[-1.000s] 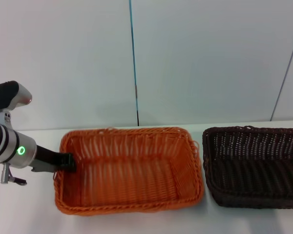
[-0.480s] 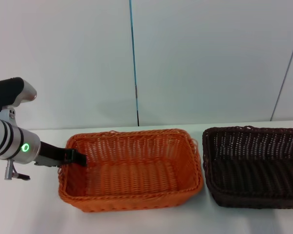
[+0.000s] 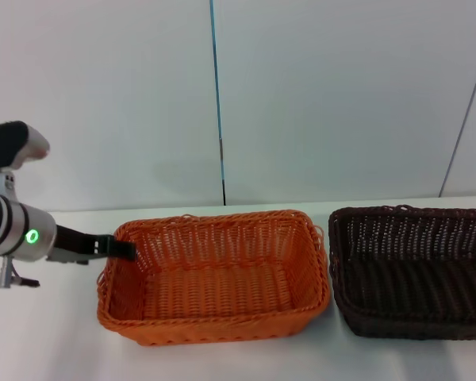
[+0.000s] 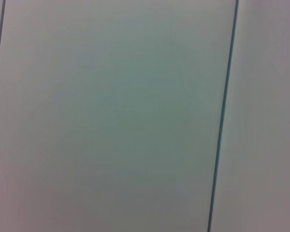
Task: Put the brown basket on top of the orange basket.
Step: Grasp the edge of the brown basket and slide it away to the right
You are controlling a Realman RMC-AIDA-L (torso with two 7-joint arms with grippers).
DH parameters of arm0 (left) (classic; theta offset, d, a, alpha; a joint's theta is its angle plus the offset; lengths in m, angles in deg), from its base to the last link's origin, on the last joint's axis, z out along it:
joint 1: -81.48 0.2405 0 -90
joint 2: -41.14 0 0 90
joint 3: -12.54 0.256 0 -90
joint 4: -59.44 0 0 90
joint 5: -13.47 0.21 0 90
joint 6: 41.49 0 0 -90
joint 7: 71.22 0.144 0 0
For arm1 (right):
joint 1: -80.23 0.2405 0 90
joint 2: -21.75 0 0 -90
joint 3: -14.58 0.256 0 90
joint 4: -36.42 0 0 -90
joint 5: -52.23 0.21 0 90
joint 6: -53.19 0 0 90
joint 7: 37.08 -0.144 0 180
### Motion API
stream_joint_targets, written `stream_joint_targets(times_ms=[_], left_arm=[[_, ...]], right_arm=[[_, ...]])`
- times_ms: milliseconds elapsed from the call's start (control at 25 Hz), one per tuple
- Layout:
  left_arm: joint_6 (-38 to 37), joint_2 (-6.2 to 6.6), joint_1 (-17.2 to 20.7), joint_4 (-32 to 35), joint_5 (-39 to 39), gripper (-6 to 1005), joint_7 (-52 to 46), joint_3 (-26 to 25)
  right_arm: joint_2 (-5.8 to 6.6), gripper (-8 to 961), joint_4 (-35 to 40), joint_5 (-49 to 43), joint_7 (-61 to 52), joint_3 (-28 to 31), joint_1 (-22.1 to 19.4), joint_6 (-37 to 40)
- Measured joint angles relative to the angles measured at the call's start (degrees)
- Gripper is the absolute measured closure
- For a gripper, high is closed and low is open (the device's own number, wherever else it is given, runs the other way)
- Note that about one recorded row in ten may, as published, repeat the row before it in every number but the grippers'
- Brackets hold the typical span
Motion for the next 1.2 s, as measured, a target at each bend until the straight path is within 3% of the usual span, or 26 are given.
stream_joint_targets(times_ms=[120, 280, 400, 640, 720, 920, 960, 1040, 1080, 1200], left_arm=[[0.0, -2.11, 3.1, -7.9, 0.0, 91, -0.1, 0.0], [-2.3, -7.77, 10.1, -24.5, 0.0, 91, 0.2, 0.0], [-5.6, -10.69, 15.1, -33.2, -0.9, 90, 0.9, 1.0], [-20.2, -10.94, 28.2, -41.1, -14.7, 90, 1.9, 11.9], [-29.3, -10.88, 33.9, -43.3, -20.7, 90, 5.1, 16.6], [-44.6, -10.87, 43.1, -46.3, -26.4, 90, 9.3, 24.8], [-52.0, -10.86, 45.5, -45.9, -27.1, 90, 9.1, 28.8], [-54.9, -10.86, 46.3, -45.7, -27.3, 91, 8.9, 30.6], [-61.9, -10.72, 47.8, -44.7, -27.2, 91, 8.1, 35.0], [-69.3, -10.37, 48.6, -42.7, -26.3, 91, 6.1, 40.2]], right_arm=[[-0.04, 27, 0.1, 0.3, -0.4, 0.0, 0.0, -0.3], [-0.15, 27, -0.3, 1.1, -0.7, -0.5, 0.0, -0.6], [-0.21, 27, -1.3, 2.3, -0.8, -0.8, -0.2, -1.5], [-0.15, 27, -4.3, 5.5, -0.5, 0.5, 0.0, -6.6], [-0.14, 27, -6.0, 5.6, -0.4, 1.2, 0.0, -9.3], [-0.14, 27, -11.6, 5.6, -0.5, 3.3, -0.8, -16.8], [-0.14, 27, -12.5, 5.6, -0.6, 4.0, -0.9, -19.1], [-0.23, 27, -14.1, 5.6, -0.8, 5.4, -0.9, -22.8], [-0.27, 27, -14.9, 5.9, -0.8, 5.9, -0.9, -24.7], [-0.31, 27, -16.9, 7.3, -0.8, 7.3, -0.9, -28.8]])
